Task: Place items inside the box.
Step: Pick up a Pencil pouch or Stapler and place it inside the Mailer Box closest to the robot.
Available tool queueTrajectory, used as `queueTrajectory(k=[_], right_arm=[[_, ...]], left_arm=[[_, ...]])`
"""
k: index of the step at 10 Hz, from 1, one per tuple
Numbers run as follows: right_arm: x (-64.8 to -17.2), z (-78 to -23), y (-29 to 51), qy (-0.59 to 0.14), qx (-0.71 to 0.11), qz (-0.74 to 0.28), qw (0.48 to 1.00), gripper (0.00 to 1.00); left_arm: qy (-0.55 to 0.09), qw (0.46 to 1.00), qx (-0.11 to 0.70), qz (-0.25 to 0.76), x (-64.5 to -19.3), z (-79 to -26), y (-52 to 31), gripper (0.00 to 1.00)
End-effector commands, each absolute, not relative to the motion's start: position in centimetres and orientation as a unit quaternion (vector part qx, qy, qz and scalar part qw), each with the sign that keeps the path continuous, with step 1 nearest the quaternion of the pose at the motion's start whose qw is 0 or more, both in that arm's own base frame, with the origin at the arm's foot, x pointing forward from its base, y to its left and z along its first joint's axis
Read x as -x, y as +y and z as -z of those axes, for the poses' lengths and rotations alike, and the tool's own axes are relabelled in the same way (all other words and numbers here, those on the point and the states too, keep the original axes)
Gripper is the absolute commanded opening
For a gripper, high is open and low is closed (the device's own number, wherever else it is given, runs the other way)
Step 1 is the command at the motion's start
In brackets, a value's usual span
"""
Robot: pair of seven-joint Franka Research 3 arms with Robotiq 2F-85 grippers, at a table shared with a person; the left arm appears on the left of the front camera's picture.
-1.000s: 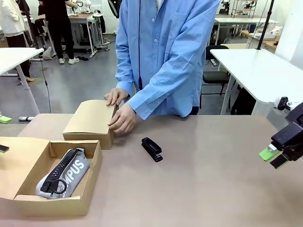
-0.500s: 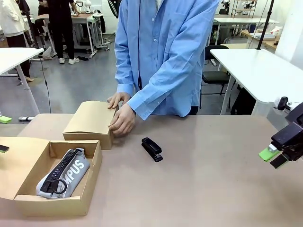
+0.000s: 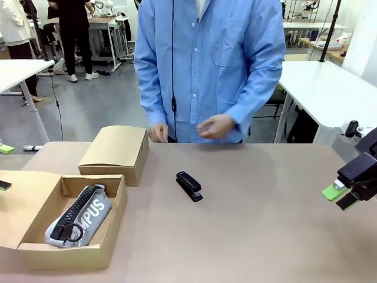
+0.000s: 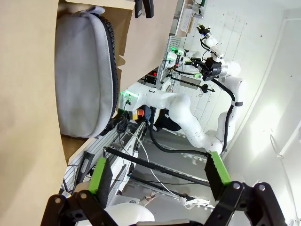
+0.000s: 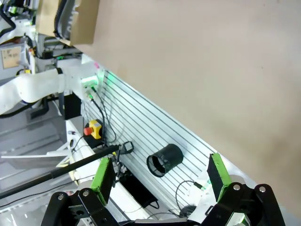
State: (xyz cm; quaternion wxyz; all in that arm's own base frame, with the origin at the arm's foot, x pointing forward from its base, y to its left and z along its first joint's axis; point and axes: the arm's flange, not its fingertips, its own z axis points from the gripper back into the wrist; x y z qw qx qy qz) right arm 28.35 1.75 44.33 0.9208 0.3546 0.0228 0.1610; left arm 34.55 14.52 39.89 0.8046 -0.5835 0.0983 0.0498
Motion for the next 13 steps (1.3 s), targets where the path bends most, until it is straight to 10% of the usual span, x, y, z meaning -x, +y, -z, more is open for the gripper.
queueTrajectory(k=[1, 9, 13], right_arm=[[-28.7, -44.5, 1.7, 0.02, -0.356, -0.15, 0.922, 1.0], [-36.9, -39.6, 35.1, -0.151, -0.177, -0.226, 0.946, 1.0], [-34.9, -39.9, 36.1, -0.152, -0.182, -0.262, 0.935, 1.0]], left_arm=[[0.099, 0.805, 0.583, -0.038, -34.0, -40.0, 14.6, 1.0], [0.099, 0.805, 0.583, -0.038, -34.0, -40.0, 14.6, 1.0], [0.099, 0.805, 0.583, -0.038, -34.0, -40.0, 14.6, 1.0]])
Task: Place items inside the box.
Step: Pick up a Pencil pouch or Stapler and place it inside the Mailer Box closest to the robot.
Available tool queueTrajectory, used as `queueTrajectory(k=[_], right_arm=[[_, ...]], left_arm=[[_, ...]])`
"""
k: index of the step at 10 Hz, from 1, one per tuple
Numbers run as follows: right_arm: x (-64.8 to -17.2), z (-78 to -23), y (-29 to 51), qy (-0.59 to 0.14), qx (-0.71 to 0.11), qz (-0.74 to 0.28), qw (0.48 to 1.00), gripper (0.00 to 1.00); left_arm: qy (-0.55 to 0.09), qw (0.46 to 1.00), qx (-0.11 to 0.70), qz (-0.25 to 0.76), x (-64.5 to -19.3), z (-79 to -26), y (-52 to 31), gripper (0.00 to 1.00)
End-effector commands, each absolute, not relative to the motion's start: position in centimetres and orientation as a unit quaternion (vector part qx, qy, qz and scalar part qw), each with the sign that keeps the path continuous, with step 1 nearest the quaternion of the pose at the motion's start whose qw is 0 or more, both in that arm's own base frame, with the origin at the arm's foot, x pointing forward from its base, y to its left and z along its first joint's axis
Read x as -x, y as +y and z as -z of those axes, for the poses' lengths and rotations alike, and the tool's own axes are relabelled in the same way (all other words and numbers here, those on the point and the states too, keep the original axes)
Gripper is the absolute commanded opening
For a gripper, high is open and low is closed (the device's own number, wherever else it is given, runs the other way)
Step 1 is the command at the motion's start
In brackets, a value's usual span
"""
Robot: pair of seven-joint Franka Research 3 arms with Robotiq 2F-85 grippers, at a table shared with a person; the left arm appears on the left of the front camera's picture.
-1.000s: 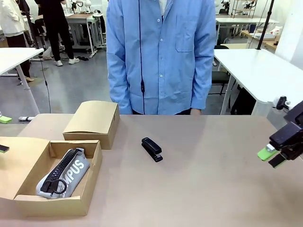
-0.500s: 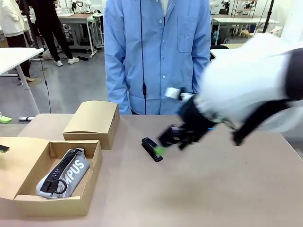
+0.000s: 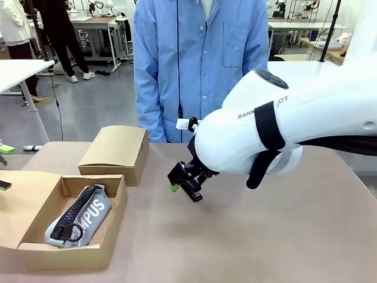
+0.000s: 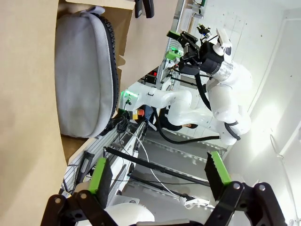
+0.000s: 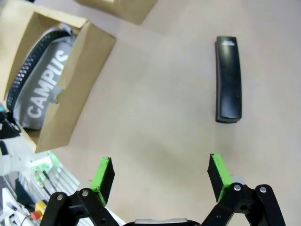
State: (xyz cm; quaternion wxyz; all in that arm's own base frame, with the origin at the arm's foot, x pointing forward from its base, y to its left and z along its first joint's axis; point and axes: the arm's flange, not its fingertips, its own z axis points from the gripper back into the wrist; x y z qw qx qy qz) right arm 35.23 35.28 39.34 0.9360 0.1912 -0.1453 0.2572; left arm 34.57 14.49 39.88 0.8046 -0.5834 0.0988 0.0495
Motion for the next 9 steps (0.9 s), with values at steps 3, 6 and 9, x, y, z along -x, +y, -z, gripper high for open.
queueTrajectory(k=[3, 6, 9], right_arm=[[-39.5, -38.1, 36.9, -0.163, -0.148, -0.226, 0.949, 1.0], [-43.5, -35.6, 37.5, -0.175, -0.093, -0.181, 0.963, 1.0], [-44.7, -32.7, 38.7, -0.147, -0.091, -0.185, 0.967, 1.0]], left_arm=[[0.099, 0.805, 0.583, -0.038, -34.0, -40.0, 14.6, 1.0], [0.099, 0.805, 0.583, -0.038, -34.0, -40.0, 14.6, 1.0], [0.099, 0.805, 0.583, -0.038, -34.0, -40.0, 14.6, 1.0]])
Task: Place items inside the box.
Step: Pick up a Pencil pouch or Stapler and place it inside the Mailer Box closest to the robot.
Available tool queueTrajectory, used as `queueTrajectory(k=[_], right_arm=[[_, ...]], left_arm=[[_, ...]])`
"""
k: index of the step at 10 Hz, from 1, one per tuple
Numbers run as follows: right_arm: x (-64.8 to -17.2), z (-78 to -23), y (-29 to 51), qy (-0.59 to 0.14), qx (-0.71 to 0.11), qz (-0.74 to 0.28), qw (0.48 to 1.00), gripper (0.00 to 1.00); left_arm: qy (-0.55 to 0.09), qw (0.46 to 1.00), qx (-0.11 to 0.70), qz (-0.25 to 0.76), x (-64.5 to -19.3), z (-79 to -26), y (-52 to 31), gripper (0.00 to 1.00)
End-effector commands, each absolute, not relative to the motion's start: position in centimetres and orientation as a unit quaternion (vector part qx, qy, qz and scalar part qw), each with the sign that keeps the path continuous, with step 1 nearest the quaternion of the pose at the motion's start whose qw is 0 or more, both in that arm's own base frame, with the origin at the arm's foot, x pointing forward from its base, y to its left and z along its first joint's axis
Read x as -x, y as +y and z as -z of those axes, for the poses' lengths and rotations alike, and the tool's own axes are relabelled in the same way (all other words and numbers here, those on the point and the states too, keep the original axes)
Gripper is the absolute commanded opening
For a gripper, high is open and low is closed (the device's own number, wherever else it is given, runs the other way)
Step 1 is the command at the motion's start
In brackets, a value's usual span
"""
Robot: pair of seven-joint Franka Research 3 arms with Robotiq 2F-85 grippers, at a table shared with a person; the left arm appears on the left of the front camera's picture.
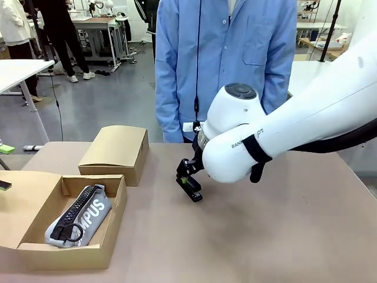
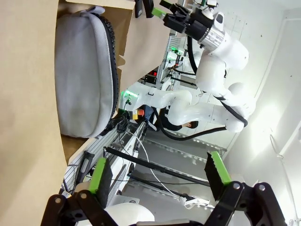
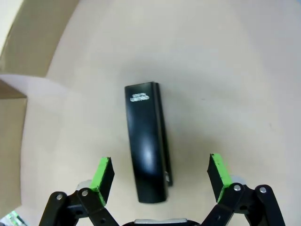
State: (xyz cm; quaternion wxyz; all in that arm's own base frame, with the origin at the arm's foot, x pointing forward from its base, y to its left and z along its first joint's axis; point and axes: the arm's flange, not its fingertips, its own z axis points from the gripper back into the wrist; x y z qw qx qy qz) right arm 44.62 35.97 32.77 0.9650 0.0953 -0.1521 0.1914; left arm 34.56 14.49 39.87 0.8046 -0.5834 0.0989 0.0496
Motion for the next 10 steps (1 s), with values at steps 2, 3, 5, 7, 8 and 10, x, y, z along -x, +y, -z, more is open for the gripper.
queueTrajectory(k=[2, 3, 5, 7, 8, 10], right_arm=[[-44.4, -31.9, 39.3, -0.136, -0.076, -0.188, 0.97, 1.0], [-44.3, -31.2, 39.5, -0.133, -0.067, -0.187, 0.971, 1.0], [-44.2, -30.6, 39.6, -0.13, -0.085, -0.19, 0.969, 1.0], [-44.1, -30.7, 39.3, -0.142, -0.086, -0.176, 0.97, 0.65], [-44.1, -30.6, 39.3, -0.141, -0.09, -0.186, 0.968, 0.4], [-44.0, -30.5, 39.2, -0.149, -0.102, -0.187, 0.966, 0.0]], left_arm=[[0.099, 0.805, 0.583, -0.038, -34.0, -40.0, 14.6, 1.0], [0.099, 0.805, 0.583, -0.038, -34.0, -40.0, 14.6, 1.0], [0.099, 0.805, 0.583, -0.038, -34.0, -40.0, 14.6, 1.0], [0.099, 0.805, 0.583, -0.038, -34.0, -40.0, 14.6, 1.0], [0.099, 0.805, 0.583, -0.038, -34.0, -40.0, 14.6, 1.0], [0.099, 0.805, 0.583, -0.038, -34.0, -40.0, 14.6, 1.0]])
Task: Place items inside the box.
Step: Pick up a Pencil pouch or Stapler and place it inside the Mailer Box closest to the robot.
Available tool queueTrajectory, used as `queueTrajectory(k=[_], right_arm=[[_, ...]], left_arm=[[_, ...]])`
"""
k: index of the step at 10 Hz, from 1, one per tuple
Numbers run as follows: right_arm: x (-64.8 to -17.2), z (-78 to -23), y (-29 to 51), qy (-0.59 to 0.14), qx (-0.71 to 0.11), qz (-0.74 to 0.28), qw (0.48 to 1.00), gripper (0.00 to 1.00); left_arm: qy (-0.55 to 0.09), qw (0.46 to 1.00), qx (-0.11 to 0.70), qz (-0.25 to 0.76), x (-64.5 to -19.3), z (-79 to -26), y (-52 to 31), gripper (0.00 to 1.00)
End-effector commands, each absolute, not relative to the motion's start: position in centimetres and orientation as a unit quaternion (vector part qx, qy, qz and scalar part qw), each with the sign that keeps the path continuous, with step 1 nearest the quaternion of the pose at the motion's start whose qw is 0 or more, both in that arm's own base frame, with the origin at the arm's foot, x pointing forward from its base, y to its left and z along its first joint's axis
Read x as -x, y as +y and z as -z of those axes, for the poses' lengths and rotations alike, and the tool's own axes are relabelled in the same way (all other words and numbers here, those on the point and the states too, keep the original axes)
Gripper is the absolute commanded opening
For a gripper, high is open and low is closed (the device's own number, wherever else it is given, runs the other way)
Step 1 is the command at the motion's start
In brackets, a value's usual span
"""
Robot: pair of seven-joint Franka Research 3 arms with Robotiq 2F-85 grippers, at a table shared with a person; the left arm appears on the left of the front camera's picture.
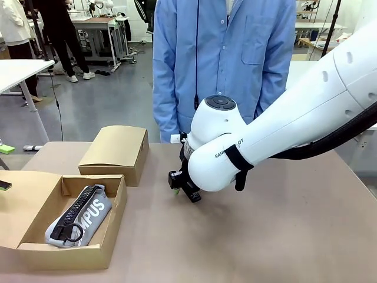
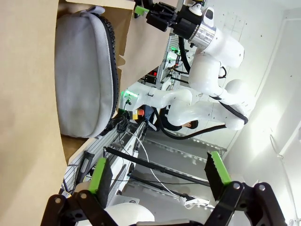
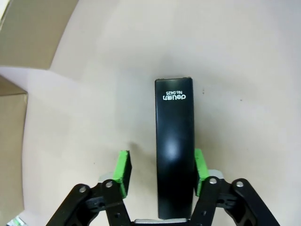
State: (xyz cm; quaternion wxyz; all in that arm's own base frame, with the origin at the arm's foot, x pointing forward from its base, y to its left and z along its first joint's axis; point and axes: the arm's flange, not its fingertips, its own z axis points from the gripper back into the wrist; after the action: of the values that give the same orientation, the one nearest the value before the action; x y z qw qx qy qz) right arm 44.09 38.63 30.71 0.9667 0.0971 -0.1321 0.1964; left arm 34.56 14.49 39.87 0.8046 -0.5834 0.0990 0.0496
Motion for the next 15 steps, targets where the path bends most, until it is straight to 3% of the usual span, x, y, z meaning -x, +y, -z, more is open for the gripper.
queueTrajectory(k=[1, 7, 9, 11, 12, 14, 15], right_arm=[[-44.0, -30.6, 38.9, -0.155, -0.109, -0.187, 0.964, 0.0], [-43.7, -30.9, 38.4, -0.153, -0.121, -0.187, 0.963, 0.0], [-41.4, -36.1, 37.3, -0.179, -0.175, -0.128, 0.96, 0.0], [-35.3, -44.6, 35.8, -0.174, -0.299, -0.041, 0.937, 0.0], [-33.1, -46.4, 35.2, -0.176, -0.308, 0.004, 0.935, 0.0], [-29.9, -47.6, 34.2, -0.135, -0.373, -0.034, 0.917, 0.0], [-32.6, -47.2, 38.9, -0.163, -0.308, -0.003, 0.937, 0.0]], left_arm=[[0.099, 0.805, 0.583, -0.038, -34.0, -40.0, 14.6, 1.0], [0.099, 0.805, 0.583, -0.038, -34.0, -40.0, 14.6, 1.0], [0.099, 0.805, 0.583, -0.038, -34.0, -40.0, 14.6, 1.0], [0.099, 0.805, 0.583, -0.038, -34.0, -40.0, 14.6, 1.0], [0.099, 0.805, 0.583, -0.038, -34.0, -40.0, 14.6, 1.0], [0.099, 0.805, 0.583, -0.038, -34.0, -40.0, 14.6, 1.0], [0.099, 0.805, 0.583, -0.038, -34.0, -40.0, 14.6, 1.0]])
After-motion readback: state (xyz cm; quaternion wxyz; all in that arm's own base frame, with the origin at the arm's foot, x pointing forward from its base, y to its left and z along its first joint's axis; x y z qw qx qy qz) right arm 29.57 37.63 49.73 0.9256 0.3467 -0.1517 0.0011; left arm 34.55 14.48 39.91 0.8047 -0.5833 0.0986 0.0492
